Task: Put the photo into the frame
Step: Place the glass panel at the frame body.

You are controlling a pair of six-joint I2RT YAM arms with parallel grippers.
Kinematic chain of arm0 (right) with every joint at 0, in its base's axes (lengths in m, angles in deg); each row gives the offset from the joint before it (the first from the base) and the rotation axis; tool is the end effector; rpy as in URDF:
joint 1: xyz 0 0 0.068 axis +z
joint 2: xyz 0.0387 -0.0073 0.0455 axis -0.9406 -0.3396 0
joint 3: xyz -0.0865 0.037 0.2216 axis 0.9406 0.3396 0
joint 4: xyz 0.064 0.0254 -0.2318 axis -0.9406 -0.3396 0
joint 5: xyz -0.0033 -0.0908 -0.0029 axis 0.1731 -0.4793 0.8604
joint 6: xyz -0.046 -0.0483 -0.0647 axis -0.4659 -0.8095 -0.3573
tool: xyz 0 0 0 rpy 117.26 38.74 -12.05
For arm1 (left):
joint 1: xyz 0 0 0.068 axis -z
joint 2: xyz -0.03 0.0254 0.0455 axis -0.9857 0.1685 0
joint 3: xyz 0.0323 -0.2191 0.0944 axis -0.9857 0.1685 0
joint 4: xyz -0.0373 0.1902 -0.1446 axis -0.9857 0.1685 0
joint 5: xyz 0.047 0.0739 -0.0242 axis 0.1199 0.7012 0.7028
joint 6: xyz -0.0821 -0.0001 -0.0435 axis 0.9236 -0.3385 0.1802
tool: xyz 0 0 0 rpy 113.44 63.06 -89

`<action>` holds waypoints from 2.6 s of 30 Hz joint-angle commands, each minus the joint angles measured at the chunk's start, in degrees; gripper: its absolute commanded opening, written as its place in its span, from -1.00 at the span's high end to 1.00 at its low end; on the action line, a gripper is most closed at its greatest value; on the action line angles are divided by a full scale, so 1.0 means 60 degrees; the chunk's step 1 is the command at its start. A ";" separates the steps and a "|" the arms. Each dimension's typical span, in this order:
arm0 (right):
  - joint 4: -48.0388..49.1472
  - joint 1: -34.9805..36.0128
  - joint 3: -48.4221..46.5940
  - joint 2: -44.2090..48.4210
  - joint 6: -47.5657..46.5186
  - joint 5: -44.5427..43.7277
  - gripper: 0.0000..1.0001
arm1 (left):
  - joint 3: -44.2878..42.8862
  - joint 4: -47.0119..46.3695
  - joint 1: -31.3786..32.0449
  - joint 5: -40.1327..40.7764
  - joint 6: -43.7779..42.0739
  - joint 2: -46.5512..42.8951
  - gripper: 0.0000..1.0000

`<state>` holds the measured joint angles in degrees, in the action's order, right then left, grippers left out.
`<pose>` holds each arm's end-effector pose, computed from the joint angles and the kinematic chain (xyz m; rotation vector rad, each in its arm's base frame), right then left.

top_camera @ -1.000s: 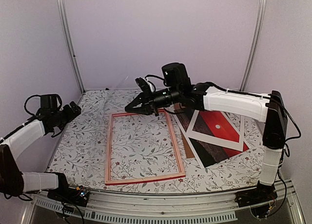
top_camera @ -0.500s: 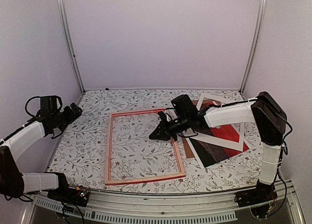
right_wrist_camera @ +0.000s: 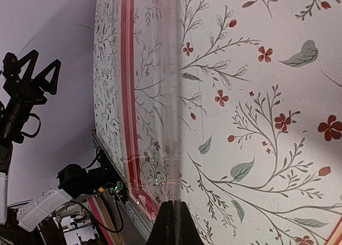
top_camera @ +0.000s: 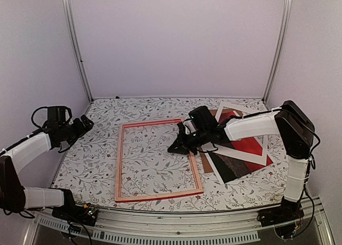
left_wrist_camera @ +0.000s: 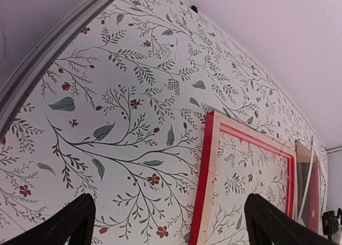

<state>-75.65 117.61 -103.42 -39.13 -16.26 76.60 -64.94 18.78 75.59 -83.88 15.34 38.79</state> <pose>0.2563 0.3432 0.1259 -0.1648 2.6857 1.3918 0.2650 0.0094 0.1726 -0.6856 2.1570 -0.4494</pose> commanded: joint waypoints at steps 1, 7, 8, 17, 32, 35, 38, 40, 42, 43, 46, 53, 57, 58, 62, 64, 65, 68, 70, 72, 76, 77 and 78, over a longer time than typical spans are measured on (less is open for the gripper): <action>-0.0379 -0.0102 0.0092 0.0221 -0.0347 -0.0525 1.00 | 0.0015 -0.0172 0.0251 -0.0020 -0.0121 0.0072 -0.99; -0.0685 -0.0102 0.0135 0.0253 -0.0513 -0.0625 1.00 | -0.0039 -0.0190 0.0421 0.0045 -0.0207 0.0087 -0.99; -0.0739 -0.0103 0.0137 0.0270 -0.0564 -0.0642 1.00 | -0.0044 -0.0190 0.0456 0.0060 -0.0213 0.0087 -0.99; -0.0993 -0.0106 0.0165 0.0242 -0.0769 -0.0682 1.00 | -0.0093 -0.0202 0.0578 0.0006 -0.0243 0.0246 -0.99; -0.1320 -0.0103 0.0012 0.0274 -0.1013 -0.0941 1.00 | -0.0119 -0.0202 0.0710 0.0005 -0.0300 0.0312 -0.99; -0.1353 -0.0103 -0.0058 0.0278 -0.1050 -0.0967 1.00 | -0.0114 -0.0197 0.0738 0.0017 -0.0302 0.0320 -0.99; -0.1408 -0.0103 -0.0155 0.0243 -0.1081 -0.0978 1.00 | -0.0103 -0.0196 0.0754 0.0019 -0.0301 0.0336 -0.99; -0.1461 -0.0103 -0.0213 0.0229 -0.1107 -0.1003 1.00 | -0.0121 -0.0198 0.0754 0.0014 -0.0314 0.0336 -0.99; -0.1529 -0.0109 -0.0255 0.0257 -0.1159 -0.1057 1.00 | -0.0117 -0.0205 0.0748 0.0014 -0.0313 0.0335 -0.99; -0.1562 -0.0104 -0.0286 0.0270 -0.1168 -0.1088 1.00 | -0.0125 -0.0205 0.0742 0.0016 -0.0312 0.0336 -1.00; -0.1638 -0.0103 -0.0337 0.0294 -0.1220 -0.1135 1.00 | -0.0103 -0.0203 0.0756 0.0011 -0.0322 0.0350 -0.99; -0.1714 -0.0088 -0.0497 0.0221 -0.1343 -0.1128 1.00 | -0.0088 -0.0203 0.0757 0.0008 -0.0335 0.0360 -0.99; -0.1773 -0.0103 -0.0589 0.0174 -0.1403 -0.1128 1.00 | -0.0091 -0.0201 0.0768 0.0025 -0.0330 0.0365 -0.99; -0.1778 -0.0092 -0.0593 0.0182 -0.1415 -0.1128 1.00 | -0.0088 -0.0204 0.0765 0.0033 -0.0327 0.0372 -0.99; -0.1825 -0.0099 -0.0625 0.0127 -0.1477 -0.1121 1.00 | -0.0095 -0.0195 0.0759 0.0011 -0.0334 0.0375 -0.99; -0.1894 -0.0085 -0.0663 0.0128 -0.1513 -0.1149 1.00 | -0.0089 -0.0204 0.0756 0.0010 -0.0339 0.0379 -0.99; -0.1932 -0.0093 -0.0681 0.0137 -0.1519 -0.1164 1.00 | -0.0088 -0.0196 0.0759 0.0017 -0.0330 0.0380 -0.99; -0.1949 -0.0099 -0.0713 0.0137 -0.1567 -0.1172 1.00 | -0.0091 -0.0204 0.0763 0.0020 -0.0336 0.0379 -0.99; -0.1954 -0.0102 -0.0735 0.0127 -0.1592 -0.1158 1.00 | -0.0094 -0.0201 0.0756 0.0008 -0.0330 0.0392 -0.99; -0.1980 -0.0095 -0.0764 0.0112 -0.1605 -0.1157 1.00 | -0.0100 -0.0193 0.0757 0.0008 -0.0335 0.0380 -0.99; -0.2027 -0.0102 -0.0793 0.0076 -0.1644 -0.1159 1.00 | -0.0082 -0.0190 0.0759 0.0012 -0.0345 0.0378 -1.00; -0.2051 -0.0099 -0.0798 0.0073 -0.1651 -0.1168 1.00 | -0.0075 -0.0196 0.0760 0.0008 -0.0349 0.0379 -0.99; -0.2067 -0.0097 -0.0816 0.0079 -0.1664 -0.1192 1.00 | -0.0075 -0.0204 0.0756 0.0007 -0.0337 0.0380 -0.99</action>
<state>-87.48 117.33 -106.39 -39.13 -25.29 70.59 -64.94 18.40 79.65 -83.75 14.20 40.76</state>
